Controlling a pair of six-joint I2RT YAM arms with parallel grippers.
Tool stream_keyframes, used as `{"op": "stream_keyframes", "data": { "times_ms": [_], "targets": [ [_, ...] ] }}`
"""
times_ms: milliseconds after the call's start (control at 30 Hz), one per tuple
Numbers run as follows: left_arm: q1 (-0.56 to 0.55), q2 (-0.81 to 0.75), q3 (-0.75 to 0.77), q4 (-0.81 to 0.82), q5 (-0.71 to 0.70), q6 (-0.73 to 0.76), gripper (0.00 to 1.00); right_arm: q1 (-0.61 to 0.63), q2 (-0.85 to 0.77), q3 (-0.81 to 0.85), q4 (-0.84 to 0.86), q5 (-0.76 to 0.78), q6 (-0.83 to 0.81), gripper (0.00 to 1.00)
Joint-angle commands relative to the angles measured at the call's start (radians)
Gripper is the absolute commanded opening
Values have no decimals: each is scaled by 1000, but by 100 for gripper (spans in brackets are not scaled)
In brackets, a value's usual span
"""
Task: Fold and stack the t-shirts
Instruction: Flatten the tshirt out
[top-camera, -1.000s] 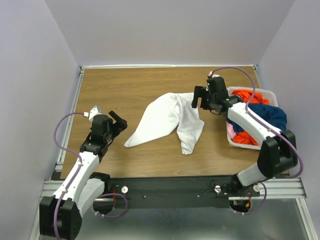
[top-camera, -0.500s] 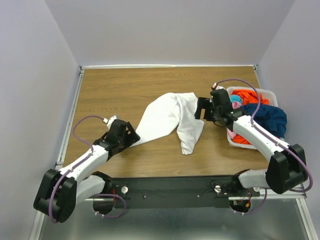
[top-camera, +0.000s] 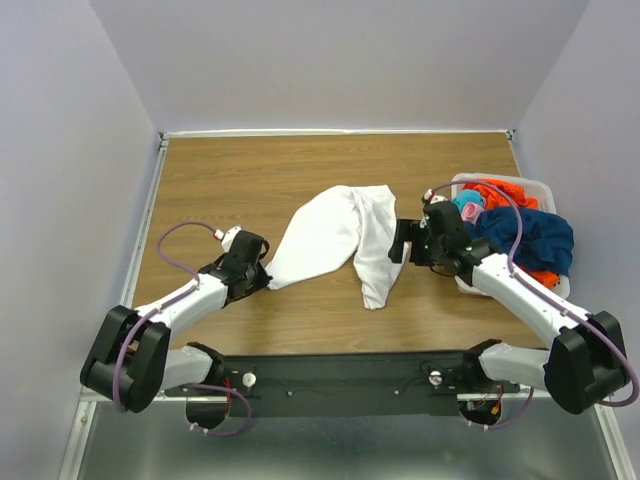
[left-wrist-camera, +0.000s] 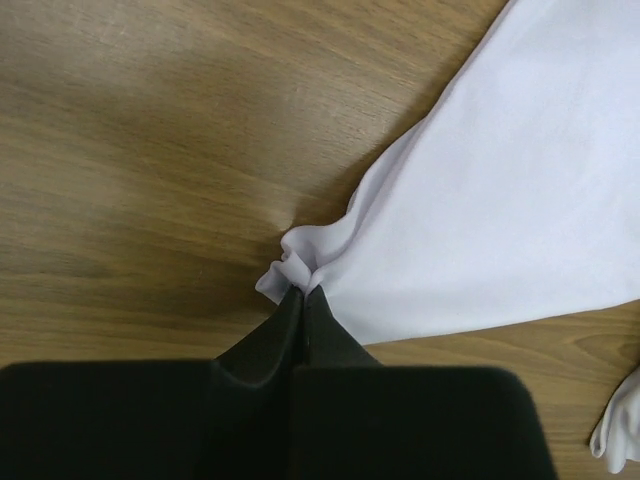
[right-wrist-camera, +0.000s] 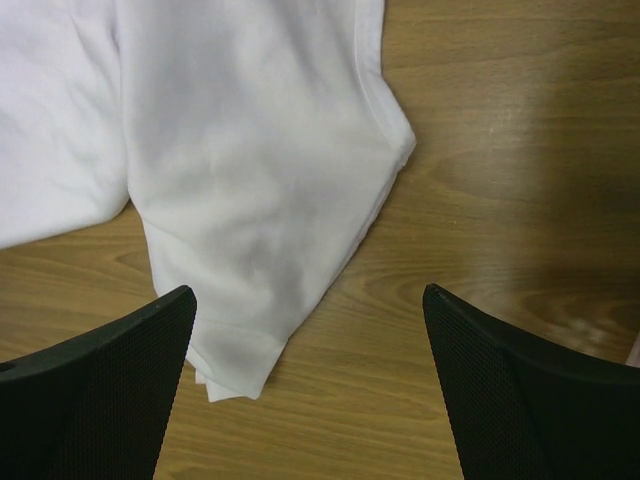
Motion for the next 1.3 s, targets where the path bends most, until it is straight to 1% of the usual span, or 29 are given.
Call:
{"op": "stream_keyframes", "data": {
  "times_ms": [0,33,133,200,233,333,433,600,667,733,800,867,900,967,1000,1033,1067,1100,1133,1200,1233,1267],
  "targets": [
    [-7,14,28,21,-26,40,0,43,-22,-29,-8,-5,17,100],
    [-7,7,25,30,-19,43,0,60,-13,-29,-22,7,12,100],
    [-7,-54,20,59,-13,51,0,179,23,-31,-49,79,29,100],
    [-7,-89,15,61,-25,57,0,230,32,-31,-69,105,75,100],
    [-7,-106,14,61,-30,57,0,286,35,-33,-78,134,90,100],
    [-7,-190,3,61,-39,58,0,385,55,-40,-92,171,153,100],
    [-7,-242,-6,64,-38,61,0,434,107,-48,-86,214,203,99],
    [-7,-292,-6,64,-30,66,0,515,248,-25,-80,282,270,94],
    [-7,-299,-6,67,-29,64,0,526,291,-17,-80,299,305,93],
    [-7,-298,-1,63,-29,67,0,526,328,-14,-80,300,353,83],
    [-7,-290,5,56,-29,71,0,529,362,-10,-83,308,380,62],
    [-7,-289,8,53,-30,72,0,529,359,-3,-83,326,404,36],
    [-7,-290,12,53,-32,74,0,528,349,-2,-83,334,407,26],
    [-7,-292,20,55,-41,74,0,528,327,9,-86,363,404,19],
    [-7,-295,28,58,-51,75,0,528,298,15,-91,380,393,14],
    [-7,-296,31,60,-58,80,0,526,281,26,-92,398,382,12],
    [-7,-296,35,66,-67,81,0,525,264,32,-92,439,371,4],
    [-7,-296,41,70,-75,84,0,523,250,41,-95,461,361,1],
    [-7,-295,55,76,-94,89,0,505,219,50,-94,493,338,1],
    [-7,-281,75,93,-122,98,0,462,202,87,-94,498,303,1],
    [-7,-276,98,104,-156,101,0,412,199,101,-89,497,254,1],
    [-5,-269,110,128,-170,106,0,392,201,119,-80,500,227,1]
  ]
}}
